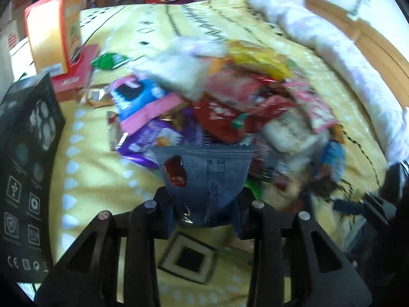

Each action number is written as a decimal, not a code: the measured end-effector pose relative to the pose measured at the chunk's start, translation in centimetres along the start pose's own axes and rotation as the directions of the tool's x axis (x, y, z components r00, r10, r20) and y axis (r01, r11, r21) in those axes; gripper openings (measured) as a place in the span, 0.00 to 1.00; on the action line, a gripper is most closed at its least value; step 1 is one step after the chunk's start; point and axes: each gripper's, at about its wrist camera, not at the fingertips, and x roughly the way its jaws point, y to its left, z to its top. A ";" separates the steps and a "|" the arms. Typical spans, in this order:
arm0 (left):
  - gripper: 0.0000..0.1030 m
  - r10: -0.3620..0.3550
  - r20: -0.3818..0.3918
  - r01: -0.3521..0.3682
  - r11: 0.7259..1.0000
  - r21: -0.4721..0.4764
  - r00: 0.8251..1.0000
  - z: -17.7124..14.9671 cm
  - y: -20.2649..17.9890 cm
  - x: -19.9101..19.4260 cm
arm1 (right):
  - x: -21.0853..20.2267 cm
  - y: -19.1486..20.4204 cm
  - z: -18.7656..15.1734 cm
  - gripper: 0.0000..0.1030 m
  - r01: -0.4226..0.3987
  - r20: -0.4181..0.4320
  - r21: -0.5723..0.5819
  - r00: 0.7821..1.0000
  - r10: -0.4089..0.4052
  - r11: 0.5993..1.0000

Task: Organize snacks
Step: 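Grasp a dark blue pack with the right tool while the left tool grasps a blue-grey pack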

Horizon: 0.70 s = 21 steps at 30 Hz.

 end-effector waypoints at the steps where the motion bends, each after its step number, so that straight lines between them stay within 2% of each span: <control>1: 0.33 -0.008 -0.001 0.008 1.000 0.002 1.000 0.0 -0.1 -0.3 | -0.1 -0.1 0.1 0.76 0.002 0.005 0.005 1.000 -0.002 1.000; 6: 0.32 -0.031 0.024 0.032 0.999 -0.042 0.999 0.6 0.5 -2.9 | -1.8 0.0 1.4 0.75 -0.017 0.066 0.027 0.998 0.015 0.999; 10: 0.32 -0.047 0.048 0.051 0.996 -0.079 0.998 0.9 1.4 -5.2 | -2.0 1.3 3.0 0.77 -0.135 0.068 0.007 0.989 0.134 0.991; 13: 0.32 -0.054 0.051 0.059 0.993 -0.100 0.997 0.8 1.8 -5.7 | -0.8 3.2 3.9 0.88 -0.175 0.044 -0.056 0.983 0.178 0.983; 15: 0.32 -0.057 0.046 0.062 0.992 -0.110 0.997 0.5 2.1 -5.9 | 0.3 4.4 4.3 0.91 -0.163 0.026 -0.138 0.985 0.168 0.977; 17: 0.32 -0.060 0.038 0.064 0.991 -0.121 0.997 0.2 2.4 -5.9 | 1.6 5.0 4.7 0.91 -0.122 0.004 -0.205 0.992 0.126 0.971; 21: 0.32 -0.064 0.022 0.067 0.988 -0.140 0.998 -0.3 2.9 -5.6 | 3.4 4.2 5.9 0.95 -0.149 -0.025 -0.261 0.989 0.148 0.954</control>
